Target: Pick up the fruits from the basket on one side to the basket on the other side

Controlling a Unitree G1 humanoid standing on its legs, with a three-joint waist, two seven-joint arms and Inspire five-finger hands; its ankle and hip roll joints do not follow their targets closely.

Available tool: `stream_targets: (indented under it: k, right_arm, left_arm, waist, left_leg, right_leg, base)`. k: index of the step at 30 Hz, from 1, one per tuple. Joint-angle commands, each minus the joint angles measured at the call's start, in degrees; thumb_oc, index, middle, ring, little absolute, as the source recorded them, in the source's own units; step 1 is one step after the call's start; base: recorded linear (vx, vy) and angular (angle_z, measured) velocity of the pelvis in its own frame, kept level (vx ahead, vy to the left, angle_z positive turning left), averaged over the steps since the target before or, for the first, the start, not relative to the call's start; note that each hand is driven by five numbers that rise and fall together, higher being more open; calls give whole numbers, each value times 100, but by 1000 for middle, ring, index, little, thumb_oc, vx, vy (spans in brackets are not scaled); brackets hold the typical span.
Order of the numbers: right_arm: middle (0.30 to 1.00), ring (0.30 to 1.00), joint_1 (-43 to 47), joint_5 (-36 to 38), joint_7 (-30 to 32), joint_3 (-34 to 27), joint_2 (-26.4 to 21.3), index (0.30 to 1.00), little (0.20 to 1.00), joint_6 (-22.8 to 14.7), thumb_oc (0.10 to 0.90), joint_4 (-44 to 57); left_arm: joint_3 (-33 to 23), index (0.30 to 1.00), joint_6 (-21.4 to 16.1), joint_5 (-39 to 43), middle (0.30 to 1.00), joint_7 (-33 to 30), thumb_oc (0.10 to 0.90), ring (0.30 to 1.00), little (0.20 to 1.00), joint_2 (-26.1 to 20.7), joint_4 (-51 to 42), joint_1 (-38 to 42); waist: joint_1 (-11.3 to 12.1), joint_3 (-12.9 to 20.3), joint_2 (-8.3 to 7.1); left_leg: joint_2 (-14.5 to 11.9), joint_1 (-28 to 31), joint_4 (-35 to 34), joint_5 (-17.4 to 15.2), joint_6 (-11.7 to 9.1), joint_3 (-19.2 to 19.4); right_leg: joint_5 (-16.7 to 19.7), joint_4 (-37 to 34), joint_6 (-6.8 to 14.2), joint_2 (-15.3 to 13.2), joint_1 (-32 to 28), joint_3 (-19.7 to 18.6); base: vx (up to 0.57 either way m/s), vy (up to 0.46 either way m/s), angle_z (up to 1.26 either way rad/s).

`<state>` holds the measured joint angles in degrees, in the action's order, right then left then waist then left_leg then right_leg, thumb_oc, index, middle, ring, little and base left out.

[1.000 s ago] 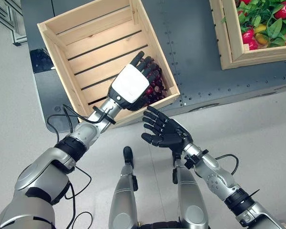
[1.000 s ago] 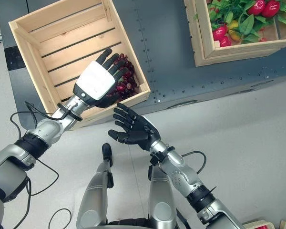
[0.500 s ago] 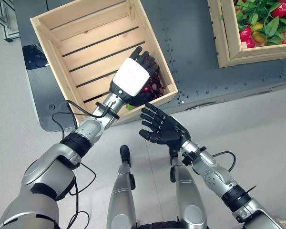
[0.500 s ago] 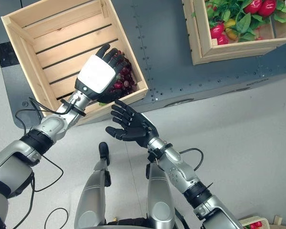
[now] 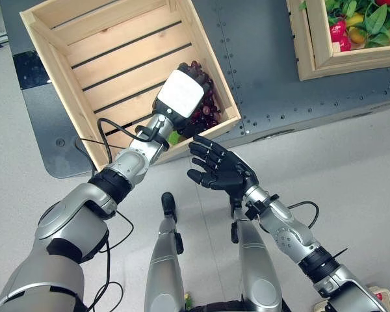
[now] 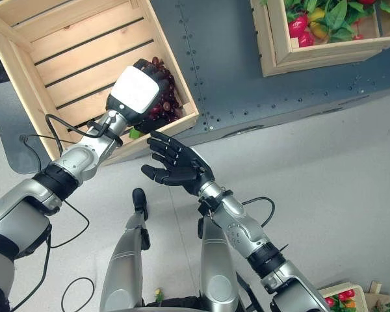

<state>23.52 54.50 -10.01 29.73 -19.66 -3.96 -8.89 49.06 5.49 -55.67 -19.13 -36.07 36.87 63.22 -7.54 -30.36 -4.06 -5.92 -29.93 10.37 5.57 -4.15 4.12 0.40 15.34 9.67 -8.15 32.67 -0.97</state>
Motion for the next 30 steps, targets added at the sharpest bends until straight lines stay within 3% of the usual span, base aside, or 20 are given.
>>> stream_targets:
  k: [1,6,7,8,9,15,21,30]
  right_arm:
    - [900,900,236,278,-19,-201,365,900,900,-208,800,576]
    - [900,900,278,260,57,-152,458,900,900,-259,800,548]
    - [900,900,292,264,68,-137,466,900,900,-272,800,540]
    - [900,900,295,264,67,-138,465,900,900,-268,800,541]
    - [900,900,294,267,41,-137,463,900,900,-275,800,515]
    - [900,900,263,266,-40,-106,446,900,900,-349,800,459]
    - [900,900,225,209,-87,-92,404,900,900,-440,800,434]
    - [900,900,101,259,-219,-64,216,900,900,-536,800,537]
  left_arm:
    - [-12,900,-287,-146,900,518,800,900,900,212,-10,397]
    - [86,900,-288,-132,900,998,800,900,900,346,-36,480]
    - [105,639,-288,-160,639,1030,626,639,639,367,6,488]
    - [106,505,-283,-160,505,1032,536,505,505,370,10,488]
    - [110,300,-243,-224,300,1140,400,300,300,384,49,477]
    - [175,300,-49,-401,300,1008,400,300,300,344,196,467]
    - [196,300,-129,-503,300,847,400,300,300,277,218,464]
    - [60,300,-238,-192,300,-256,400,300,300,2,38,330]
  waist:
    - [-29,57,-310]
    - [-76,57,-352]
    - [-90,57,-356]
    - [-91,57,-354]
    - [-98,57,-347]
    - [-118,57,-314]
    - [-102,57,-274]
    - [-41,57,-207]
  left_leg:
    - [150,-374,709,-425,109,-14]
    - [189,-508,768,-436,140,-25]
    - [207,-561,815,-440,144,-59]
    - [207,-564,817,-440,146,-62]
    - [215,-588,844,-446,146,-78]
    - [250,-592,808,-420,167,-120]
    - [261,-539,802,-415,169,-121]
    - [269,-188,599,-399,181,-143]
  right_leg:
    - [678,-555,-345,309,-41,127]
    - [711,-510,-345,363,112,56]
    - [723,-493,-349,380,152,17]
    - [724,-492,-350,379,153,17]
    - [732,-494,-355,383,164,-5]
    - [742,-480,-358,407,188,-69]
    - [704,-413,-363,411,166,-44]
    - [651,-503,-384,416,-142,-78]
  base:
    - [0,0,0]
    - [0,0,0]
    - [0,0,0]
    - [0,0,0]
    - [0,0,0]
    - [0,0,0]
    - [0,0,0]
    - [-17,7,0]
